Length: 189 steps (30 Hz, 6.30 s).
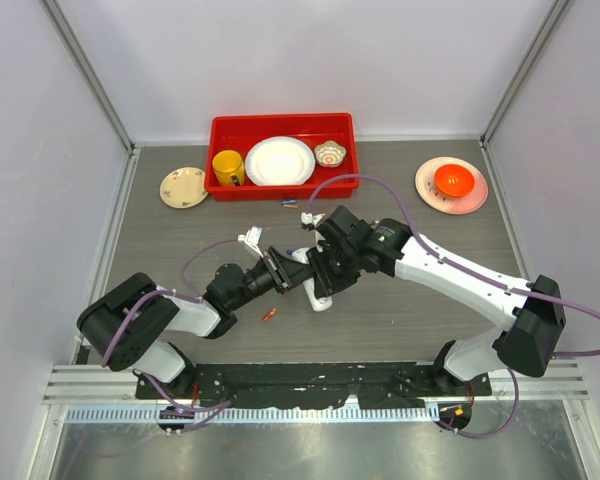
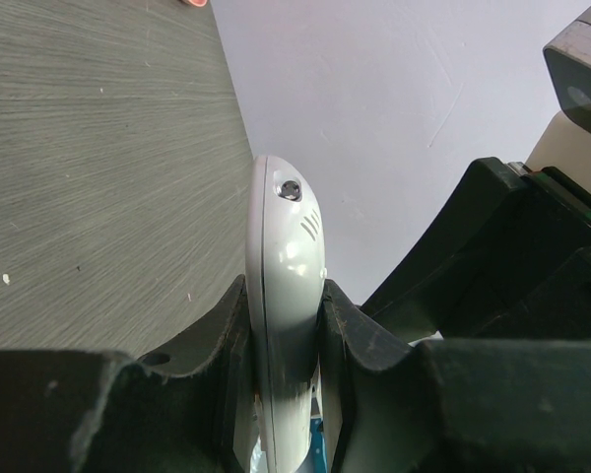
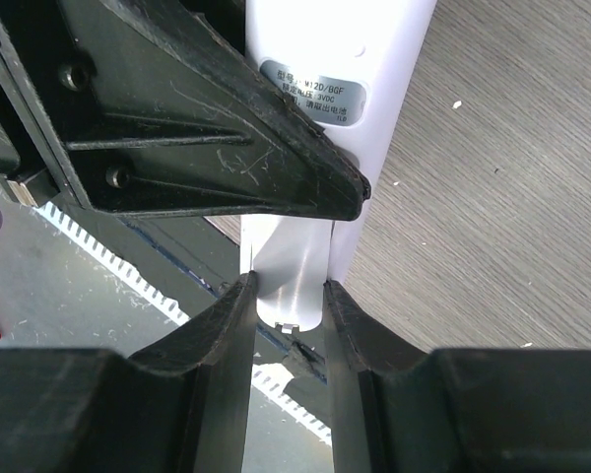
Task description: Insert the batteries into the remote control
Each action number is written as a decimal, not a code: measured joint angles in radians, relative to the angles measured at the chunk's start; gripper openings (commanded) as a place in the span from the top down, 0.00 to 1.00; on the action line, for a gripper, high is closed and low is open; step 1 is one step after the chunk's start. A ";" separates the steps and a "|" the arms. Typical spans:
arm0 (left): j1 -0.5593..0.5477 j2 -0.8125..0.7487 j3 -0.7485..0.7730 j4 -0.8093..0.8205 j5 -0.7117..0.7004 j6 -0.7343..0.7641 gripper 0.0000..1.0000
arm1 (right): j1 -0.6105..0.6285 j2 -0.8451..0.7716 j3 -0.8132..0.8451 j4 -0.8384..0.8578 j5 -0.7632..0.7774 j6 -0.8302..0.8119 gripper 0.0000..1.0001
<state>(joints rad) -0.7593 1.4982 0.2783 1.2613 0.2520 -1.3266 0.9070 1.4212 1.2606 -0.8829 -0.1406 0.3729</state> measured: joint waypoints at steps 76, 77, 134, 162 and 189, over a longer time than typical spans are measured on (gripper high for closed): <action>0.055 0.005 0.054 0.022 0.219 -0.107 1.00 | -0.265 -0.636 -0.681 0.728 -0.198 0.305 0.13; 0.056 0.005 0.057 0.022 0.225 -0.110 1.00 | -0.268 -0.643 -0.703 0.779 -0.227 0.323 0.13; 0.054 0.000 0.097 0.021 0.262 -0.133 1.00 | -0.283 -0.391 -0.888 1.408 -0.524 0.639 0.52; 0.024 0.000 0.097 0.023 0.225 -0.103 1.00 | -0.246 -0.377 -0.890 1.433 -0.497 0.684 0.43; 0.023 -0.002 0.097 0.021 0.224 -0.101 1.00 | -0.247 -0.445 -0.896 1.322 -0.531 0.632 0.92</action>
<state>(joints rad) -0.7364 1.4960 0.3756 1.2827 0.4759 -1.4277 0.6601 0.9760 0.3645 0.4393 -0.6716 1.0046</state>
